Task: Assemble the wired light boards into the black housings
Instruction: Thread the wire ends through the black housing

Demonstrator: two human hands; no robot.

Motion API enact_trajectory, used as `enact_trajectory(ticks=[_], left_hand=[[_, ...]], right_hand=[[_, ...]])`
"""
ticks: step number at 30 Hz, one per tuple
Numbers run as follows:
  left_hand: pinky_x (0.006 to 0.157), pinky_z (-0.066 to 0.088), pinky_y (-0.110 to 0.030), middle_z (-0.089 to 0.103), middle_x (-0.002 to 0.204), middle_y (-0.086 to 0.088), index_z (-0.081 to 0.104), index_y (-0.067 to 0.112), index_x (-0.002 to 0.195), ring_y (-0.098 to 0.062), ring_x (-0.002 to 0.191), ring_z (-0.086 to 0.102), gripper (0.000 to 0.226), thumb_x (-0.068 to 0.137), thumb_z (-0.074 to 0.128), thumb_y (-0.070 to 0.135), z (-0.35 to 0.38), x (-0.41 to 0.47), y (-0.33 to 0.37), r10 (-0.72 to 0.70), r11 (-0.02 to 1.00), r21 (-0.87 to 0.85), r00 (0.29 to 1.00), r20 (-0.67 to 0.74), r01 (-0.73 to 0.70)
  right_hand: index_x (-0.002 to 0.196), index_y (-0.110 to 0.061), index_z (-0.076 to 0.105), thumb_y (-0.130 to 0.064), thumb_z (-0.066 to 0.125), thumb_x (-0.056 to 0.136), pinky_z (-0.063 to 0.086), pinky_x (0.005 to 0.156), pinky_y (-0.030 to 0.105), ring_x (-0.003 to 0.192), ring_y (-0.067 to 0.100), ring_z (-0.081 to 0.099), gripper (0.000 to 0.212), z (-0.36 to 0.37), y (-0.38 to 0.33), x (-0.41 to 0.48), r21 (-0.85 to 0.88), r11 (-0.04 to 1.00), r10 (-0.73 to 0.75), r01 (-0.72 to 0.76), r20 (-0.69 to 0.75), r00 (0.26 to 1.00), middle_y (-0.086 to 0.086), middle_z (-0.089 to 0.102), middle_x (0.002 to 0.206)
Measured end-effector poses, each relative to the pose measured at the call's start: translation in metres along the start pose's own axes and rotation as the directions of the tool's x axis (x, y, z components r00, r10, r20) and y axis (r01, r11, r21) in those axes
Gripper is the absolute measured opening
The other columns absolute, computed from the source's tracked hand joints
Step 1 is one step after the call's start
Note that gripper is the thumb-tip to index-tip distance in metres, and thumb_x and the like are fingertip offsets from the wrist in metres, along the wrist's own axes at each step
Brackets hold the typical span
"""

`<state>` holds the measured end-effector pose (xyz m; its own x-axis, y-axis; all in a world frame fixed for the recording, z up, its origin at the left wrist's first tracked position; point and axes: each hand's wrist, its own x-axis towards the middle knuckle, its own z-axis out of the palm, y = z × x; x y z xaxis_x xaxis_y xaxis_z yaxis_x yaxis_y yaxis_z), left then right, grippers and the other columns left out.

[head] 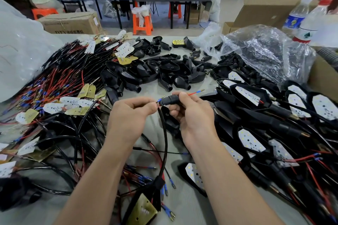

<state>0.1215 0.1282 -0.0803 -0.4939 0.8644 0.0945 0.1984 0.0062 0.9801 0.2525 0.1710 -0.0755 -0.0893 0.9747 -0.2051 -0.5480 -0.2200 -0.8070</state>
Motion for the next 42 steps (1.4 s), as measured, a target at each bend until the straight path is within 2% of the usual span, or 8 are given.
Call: enact_trajectory(ticks=[5,7,13,19,23,27,31,42], left_hand=[[0.102,0.047,-0.038,0.074,0.102,0.024,0.079,0.026,0.06,-0.003,0.11,0.063,0.01,0.058,0.078,0.016,-0.007,-0.002,0.002,-0.025,0.998,0.066,0.999,0.043,0.022],[0.104,0.043,-0.04,0.072,0.108,0.026,0.079,0.027,0.061,-0.004,0.115,0.061,0.015,0.063,0.079,0.012,-0.007,-0.001,0.0,0.001,0.991,0.135,1.0,0.03,-0.005],[0.099,0.042,-0.035,0.07,0.111,0.028,0.079,0.031,0.063,0.0,0.113,0.06,0.024,0.073,0.082,0.01,-0.005,0.002,-0.008,0.015,0.99,0.141,1.0,0.009,-0.016],[0.081,0.037,-0.016,0.069,0.108,0.029,0.077,0.036,0.059,0.006,0.107,0.059,0.031,0.073,0.084,0.008,-0.004,0.001,-0.009,0.044,0.965,0.257,0.999,0.021,-0.048],[0.088,0.042,-0.026,0.069,0.107,0.028,0.077,0.041,0.06,-0.005,0.109,0.062,0.035,0.075,0.084,0.01,-0.005,0.001,-0.009,0.057,0.959,0.277,0.998,0.024,-0.062],[0.086,0.044,-0.021,0.07,0.103,0.031,0.077,0.043,0.061,0.002,0.104,0.063,0.035,0.075,0.084,0.012,-0.006,0.001,-0.009,0.076,0.963,0.258,0.997,0.019,-0.079],[0.102,0.048,-0.038,0.073,0.103,0.03,0.08,0.033,0.061,-0.002,0.111,0.063,0.032,0.075,0.084,0.004,-0.003,0.003,-0.012,0.032,0.995,0.091,0.997,0.071,-0.039],[0.097,0.053,-0.039,0.072,0.1,0.033,0.079,0.039,0.062,-0.001,0.102,0.067,0.03,0.074,0.087,0.012,-0.001,0.002,-0.011,0.046,0.993,0.105,0.997,0.058,-0.052]], right_hand=[[0.091,-0.003,0.067,-0.005,0.048,0.106,0.044,0.044,0.018,0.045,0.01,0.053,0.024,-0.002,-0.002,0.003,0.068,0.997,-0.019,0.021,-0.042,0.999,-0.001,0.065,0.058],[0.09,-0.004,0.067,-0.003,0.048,0.105,0.042,0.044,0.019,0.045,0.01,0.051,0.024,-0.002,-0.002,0.004,0.037,0.999,-0.03,0.032,-0.039,0.999,-0.001,0.064,0.057],[0.083,-0.008,0.069,0.0,0.048,0.102,0.038,0.045,0.02,0.047,0.012,0.047,0.029,-0.004,-0.004,0.004,-0.091,0.994,-0.059,0.056,-0.035,0.998,0.008,0.06,0.066],[0.085,-0.009,0.07,-0.002,0.049,0.103,0.04,0.047,0.019,0.049,0.011,0.047,0.028,-0.003,-0.004,0.002,-0.114,0.991,-0.072,0.07,-0.013,0.997,0.013,0.061,0.078],[0.083,-0.011,0.07,-0.001,0.049,0.102,0.04,0.047,0.018,0.05,0.011,0.047,0.03,-0.004,-0.005,0.003,-0.155,0.984,-0.088,0.091,0.023,0.996,0.012,0.064,0.08],[0.082,-0.013,0.072,0.0,0.051,0.1,0.042,0.048,0.018,0.05,0.009,0.049,0.03,-0.007,-0.005,0.005,-0.262,0.956,-0.125,0.129,0.033,0.992,0.004,0.069,0.074],[0.082,-0.011,0.073,0.001,0.052,0.098,0.044,0.049,0.016,0.05,0.007,0.052,0.029,-0.01,-0.006,0.006,-0.338,0.927,-0.165,0.165,0.029,0.986,0.001,0.071,0.069],[0.086,-0.007,0.069,0.003,0.048,0.1,0.042,0.048,0.023,0.051,0.014,0.05,0.028,-0.013,-0.011,0.008,-0.197,0.977,-0.073,0.085,0.069,0.995,0.008,0.068,0.071]])
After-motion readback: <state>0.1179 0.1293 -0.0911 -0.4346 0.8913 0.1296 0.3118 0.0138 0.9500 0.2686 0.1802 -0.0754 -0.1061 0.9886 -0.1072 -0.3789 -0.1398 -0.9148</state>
